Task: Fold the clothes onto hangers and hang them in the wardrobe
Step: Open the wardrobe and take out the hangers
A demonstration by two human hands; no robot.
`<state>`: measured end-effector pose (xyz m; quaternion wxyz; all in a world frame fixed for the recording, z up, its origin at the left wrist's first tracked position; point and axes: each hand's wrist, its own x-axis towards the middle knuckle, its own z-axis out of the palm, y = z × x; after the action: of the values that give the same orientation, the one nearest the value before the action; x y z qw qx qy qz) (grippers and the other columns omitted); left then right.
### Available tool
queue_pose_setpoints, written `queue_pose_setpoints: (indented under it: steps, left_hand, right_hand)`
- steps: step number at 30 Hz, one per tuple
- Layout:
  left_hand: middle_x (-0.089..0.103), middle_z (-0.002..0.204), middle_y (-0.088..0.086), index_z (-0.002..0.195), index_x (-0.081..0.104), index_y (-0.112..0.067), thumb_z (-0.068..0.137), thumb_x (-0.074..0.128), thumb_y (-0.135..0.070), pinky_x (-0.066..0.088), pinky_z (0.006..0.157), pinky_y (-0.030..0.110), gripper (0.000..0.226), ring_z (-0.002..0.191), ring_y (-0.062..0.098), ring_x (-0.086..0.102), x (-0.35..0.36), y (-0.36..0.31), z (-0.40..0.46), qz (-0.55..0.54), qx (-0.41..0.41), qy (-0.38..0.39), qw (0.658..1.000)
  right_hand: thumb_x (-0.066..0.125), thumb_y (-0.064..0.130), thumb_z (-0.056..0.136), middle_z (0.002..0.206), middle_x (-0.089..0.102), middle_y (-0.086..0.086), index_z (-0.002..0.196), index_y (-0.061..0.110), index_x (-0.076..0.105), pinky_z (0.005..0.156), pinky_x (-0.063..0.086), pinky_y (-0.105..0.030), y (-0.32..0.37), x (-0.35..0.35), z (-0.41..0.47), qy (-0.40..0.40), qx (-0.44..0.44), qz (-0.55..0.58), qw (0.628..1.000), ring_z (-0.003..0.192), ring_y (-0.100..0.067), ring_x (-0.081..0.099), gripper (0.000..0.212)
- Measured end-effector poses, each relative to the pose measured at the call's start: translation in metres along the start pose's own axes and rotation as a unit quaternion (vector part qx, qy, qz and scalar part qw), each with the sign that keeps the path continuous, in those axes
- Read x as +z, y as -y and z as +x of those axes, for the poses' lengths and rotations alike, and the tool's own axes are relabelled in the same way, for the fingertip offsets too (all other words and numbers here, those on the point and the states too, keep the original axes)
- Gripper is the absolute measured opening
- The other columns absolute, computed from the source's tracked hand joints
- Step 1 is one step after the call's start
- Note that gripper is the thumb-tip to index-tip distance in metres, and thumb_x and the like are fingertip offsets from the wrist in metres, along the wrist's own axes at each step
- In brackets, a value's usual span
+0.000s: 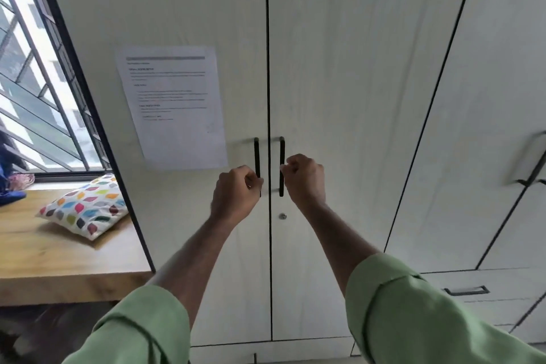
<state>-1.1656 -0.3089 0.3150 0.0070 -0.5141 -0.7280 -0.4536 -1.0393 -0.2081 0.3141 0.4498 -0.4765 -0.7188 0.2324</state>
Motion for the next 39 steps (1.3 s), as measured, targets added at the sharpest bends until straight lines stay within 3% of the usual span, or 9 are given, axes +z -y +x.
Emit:
queue_pose_setpoints:
  steps: [2,4,7,10,17,25,30,34,39]
  left_hand:
    - [0.073,0.075,-0.005,0.080,0.070,-0.018,0.086,0.072,-0.029,0.059,0.072,0.039,0.013,0.073,0.020,0.070,0.006,0.004,0.015,0.000,-0.005,-0.004,1.000]
    - [0.072,0.075,-0.005,0.080,0.070,-0.017,0.087,0.072,-0.027,0.059,0.071,0.038,0.012,0.072,0.018,0.070,0.009,0.007,0.028,0.000,-0.006,-0.011,1.000]
    - [0.073,0.076,-0.003,0.080,0.071,-0.016,0.087,0.072,-0.026,0.060,0.071,0.037,0.012,0.072,0.017,0.070,0.014,0.011,0.043,0.004,-0.001,-0.017,1.000]
    - [0.073,0.075,-0.004,0.079,0.071,-0.016,0.087,0.073,-0.026,0.060,0.070,0.038,0.013,0.072,0.018,0.071,0.016,0.015,0.053,0.005,0.005,-0.022,1.000]
    - [0.073,0.077,-0.003,0.082,0.073,-0.015,0.087,0.073,-0.027,0.061,0.070,0.037,0.013,0.072,0.015,0.070,0.016,0.021,0.052,0.003,0.011,-0.006,1.000]
    - [0.072,0.072,-0.003,0.079,0.071,-0.014,0.087,0.072,-0.021,0.059,0.068,0.035,0.011,0.070,0.017,0.070,0.012,0.022,0.028,-0.006,0.015,0.019,1.000]
    - [0.072,0.072,0.000,0.077,0.070,-0.013,0.087,0.071,-0.019,0.056,0.064,0.033,0.011,0.069,0.022,0.069,0.013,0.014,0.004,-0.013,0.040,0.041,0.998]
    - [0.071,0.071,-0.002,0.076,0.069,-0.014,0.088,0.069,-0.021,0.053,0.063,0.030,0.014,0.070,0.021,0.068,0.011,0.002,-0.028,-0.034,0.053,0.072,0.995]
    - [0.069,0.068,-0.006,0.070,0.066,-0.021,0.089,0.060,-0.014,0.046,0.059,0.023,0.021,0.067,0.015,0.066,0.020,-0.012,-0.067,-0.048,0.066,0.119,0.990]
  right_hand:
    - [0.066,0.022,0.093,0.077,0.063,0.002,0.084,0.022,0.067,0.064,0.040,-0.025,-0.003,0.009,0.017,0.009,0.008,0.005,1.000,0.074,-0.022,0.054,0.009]
    - [0.064,0.019,0.094,0.071,0.045,0.007,0.074,0.027,0.048,0.066,0.033,-0.025,-0.006,0.018,0.030,0.006,0.006,0.002,1.000,0.074,-0.020,0.040,0.027]
    - [0.064,0.018,0.096,0.078,0.062,-0.001,0.087,0.019,0.066,0.065,0.036,-0.023,-0.008,0.028,0.045,0.013,0.020,0.001,1.000,0.075,-0.021,0.053,0.009]
    - [0.066,0.020,0.096,0.084,0.072,-0.003,0.097,0.013,0.074,0.063,0.040,-0.024,-0.007,0.034,0.053,0.005,0.020,0.008,1.000,0.076,-0.021,0.060,0.010]
    - [0.067,0.022,0.096,0.068,0.058,0.008,0.092,0.013,0.070,0.050,0.029,-0.016,-0.008,0.033,0.055,0.020,0.016,0.016,1.000,0.059,-0.002,0.049,0.010]
    - [0.066,0.020,0.093,0.057,0.053,0.010,0.077,0.020,0.059,0.051,0.032,-0.023,-0.004,0.012,0.014,0.001,0.028,0.034,0.999,0.055,-0.006,0.047,0.018]
    - [0.067,0.020,0.091,0.069,0.068,0.001,0.085,0.013,0.069,0.056,0.040,-0.017,-0.010,-0.012,-0.032,-0.046,0.023,0.073,0.996,0.067,-0.017,0.060,0.009]
    - [0.068,0.018,0.092,0.067,0.062,0.016,0.089,0.018,0.071,0.058,0.038,-0.009,-0.013,-0.035,-0.069,-0.094,0.030,0.089,0.991,0.066,-0.001,0.058,0.004]
    - [0.064,0.025,0.094,0.070,0.064,0.010,0.083,0.028,0.064,0.059,0.040,-0.019,-0.011,-0.072,-0.113,-0.134,0.054,0.110,0.983,0.063,-0.006,0.057,0.012]
